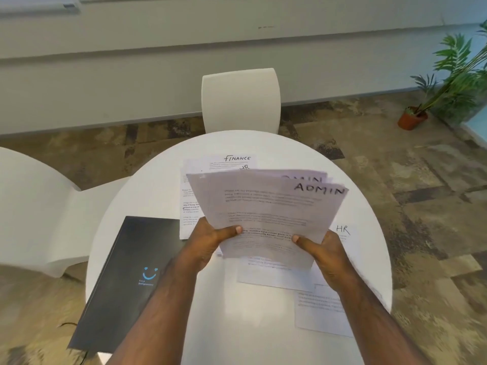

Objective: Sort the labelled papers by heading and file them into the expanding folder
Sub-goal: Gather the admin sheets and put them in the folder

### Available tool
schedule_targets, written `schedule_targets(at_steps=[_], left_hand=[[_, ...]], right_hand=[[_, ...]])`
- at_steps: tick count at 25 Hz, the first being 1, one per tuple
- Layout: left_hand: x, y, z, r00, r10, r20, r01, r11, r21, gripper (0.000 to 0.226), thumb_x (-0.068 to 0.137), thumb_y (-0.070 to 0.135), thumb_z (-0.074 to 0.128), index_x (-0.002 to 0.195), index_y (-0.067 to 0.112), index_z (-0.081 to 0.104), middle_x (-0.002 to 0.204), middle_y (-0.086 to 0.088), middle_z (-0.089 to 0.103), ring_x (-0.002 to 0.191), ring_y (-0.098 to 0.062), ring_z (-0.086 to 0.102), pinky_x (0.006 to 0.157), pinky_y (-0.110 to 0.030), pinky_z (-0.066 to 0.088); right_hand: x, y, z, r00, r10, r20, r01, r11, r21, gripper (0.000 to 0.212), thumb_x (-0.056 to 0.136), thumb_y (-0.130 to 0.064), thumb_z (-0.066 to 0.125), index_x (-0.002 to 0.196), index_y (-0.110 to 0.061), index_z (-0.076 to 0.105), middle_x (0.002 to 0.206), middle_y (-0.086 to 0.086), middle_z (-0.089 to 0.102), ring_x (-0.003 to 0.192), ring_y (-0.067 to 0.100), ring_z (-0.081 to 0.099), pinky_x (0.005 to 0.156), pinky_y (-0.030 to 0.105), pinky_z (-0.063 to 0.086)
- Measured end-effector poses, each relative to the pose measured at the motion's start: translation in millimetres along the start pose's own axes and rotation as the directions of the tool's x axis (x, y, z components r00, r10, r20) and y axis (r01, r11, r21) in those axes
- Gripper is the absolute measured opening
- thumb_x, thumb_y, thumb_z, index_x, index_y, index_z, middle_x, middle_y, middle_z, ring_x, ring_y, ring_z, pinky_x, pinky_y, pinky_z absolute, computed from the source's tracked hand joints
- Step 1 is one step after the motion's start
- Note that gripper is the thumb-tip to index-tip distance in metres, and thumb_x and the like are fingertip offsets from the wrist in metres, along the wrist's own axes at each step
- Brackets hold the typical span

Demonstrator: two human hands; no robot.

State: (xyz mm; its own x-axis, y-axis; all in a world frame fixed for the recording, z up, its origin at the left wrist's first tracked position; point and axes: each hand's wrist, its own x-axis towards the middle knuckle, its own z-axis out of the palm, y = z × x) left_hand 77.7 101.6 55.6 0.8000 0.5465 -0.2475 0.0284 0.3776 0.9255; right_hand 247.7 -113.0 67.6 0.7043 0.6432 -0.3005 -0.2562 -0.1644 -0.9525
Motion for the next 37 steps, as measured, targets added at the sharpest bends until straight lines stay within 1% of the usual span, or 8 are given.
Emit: schedule_targets(at_steps=[7,11,16,24,27,30,33,37], left_hand=[[-28,-12,1,0.997,-0.009,-0.077,0.015,0.997,0.075,0.046,0.059,0.019,0.089,0.101,0.033,0.077,0.107,0.0,0.077,0.099,-0.013,0.072,0.08,-0.022,0.055],[-36,-25,5,0.988,-0.048,-0.145,0.054,0.998,0.042,0.042,0.06,0.012,0.086,0.097,0.031,0.079,0.106,-0.003,0.077,0.097,-0.014,0.072,0.078,-0.024,0.056],[-34,-19,7,0.985,0.012,-0.17,-0.012,1.0,0.002,0.04,0.065,0.004,0.083,0.098,0.026,0.078,0.107,-0.007,0.076,0.097,-0.019,0.072,0.083,-0.029,0.059],[-29,-19,0,0.98,0.034,-0.195,-0.031,0.999,0.019,0.038,0.07,0.0,0.077,0.099,0.025,0.077,0.106,0.0,0.077,0.099,-0.014,0.072,0.079,-0.022,0.056],[-26,-19,-40,0.918,0.032,-0.395,0.068,0.969,0.239,0.043,0.069,-0.004,0.056,0.099,0.025,0.07,0.109,0.002,0.073,0.104,-0.009,0.067,0.074,-0.013,0.05],[-48,-41,-88,0.704,0.102,-0.703,0.454,0.696,0.556,0.038,0.082,0.004,0.052,0.112,0.024,0.064,0.128,-0.002,0.061,0.095,0.007,0.063,0.073,-0.012,0.05],[-72,-82,-119,0.744,0.011,-0.668,0.648,0.232,0.726,0.054,0.088,0.035,0.061,0.138,0.025,0.045,0.161,-0.004,0.023,0.147,-0.022,0.023,0.112,-0.055,0.031],[-85,-102,-120,0.764,-0.104,-0.637,0.644,0.067,0.762,0.093,0.076,0.067,0.063,0.15,0.029,0.022,0.165,0.0,0.002,0.151,-0.032,0.003,0.108,-0.069,0.023]], right_hand=[[-12,19,5,0.999,-0.012,-0.038,0.009,0.998,-0.068,0.049,0.069,-0.01,0.087,0.095,-0.049,0.072,0.098,-0.019,0.076,0.092,-0.001,0.07,0.09,0.038,0.054],[-13,32,11,0.996,0.018,-0.085,-0.028,0.992,-0.124,0.043,0.066,-0.012,0.089,0.095,-0.038,0.071,0.094,-0.016,0.075,0.091,0.001,0.068,0.094,0.042,0.054],[-11,27,19,0.998,-0.036,-0.049,0.028,0.989,-0.148,0.053,0.067,-0.021,0.089,0.091,-0.063,0.066,0.092,-0.03,0.073,0.087,-0.009,0.068,0.074,0.017,0.054],[3,30,22,0.996,0.015,-0.085,-0.03,0.985,-0.172,0.026,0.075,-0.014,0.084,0.086,-0.03,0.067,0.098,-0.005,0.074,0.083,0.004,0.07,0.076,0.027,0.057],[11,20,7,0.996,0.044,-0.076,-0.055,0.986,-0.159,0.017,0.076,-0.013,0.082,0.085,-0.023,0.071,0.091,-0.003,0.077,0.08,0.011,0.073,0.079,0.033,0.058],[8,19,-3,0.995,0.095,-0.03,-0.098,0.987,-0.125,0.02,0.08,-0.012,0.078,0.099,-0.018,0.073,0.096,0.0,0.078,0.091,0.023,0.074,0.09,0.045,0.056],[-1,30,-1,0.991,0.127,-0.032,-0.13,0.986,-0.108,0.031,0.083,-0.008,0.075,0.114,-0.01,0.071,0.106,0.009,0.076,0.098,0.03,0.072,0.096,0.05,0.052],[-10,44,2,0.984,0.173,-0.036,-0.176,0.98,-0.092,0.034,0.083,-0.008,0.074,0.116,-0.008,0.069,0.107,0.011,0.075,0.099,0.032,0.071,0.097,0.054,0.051]])
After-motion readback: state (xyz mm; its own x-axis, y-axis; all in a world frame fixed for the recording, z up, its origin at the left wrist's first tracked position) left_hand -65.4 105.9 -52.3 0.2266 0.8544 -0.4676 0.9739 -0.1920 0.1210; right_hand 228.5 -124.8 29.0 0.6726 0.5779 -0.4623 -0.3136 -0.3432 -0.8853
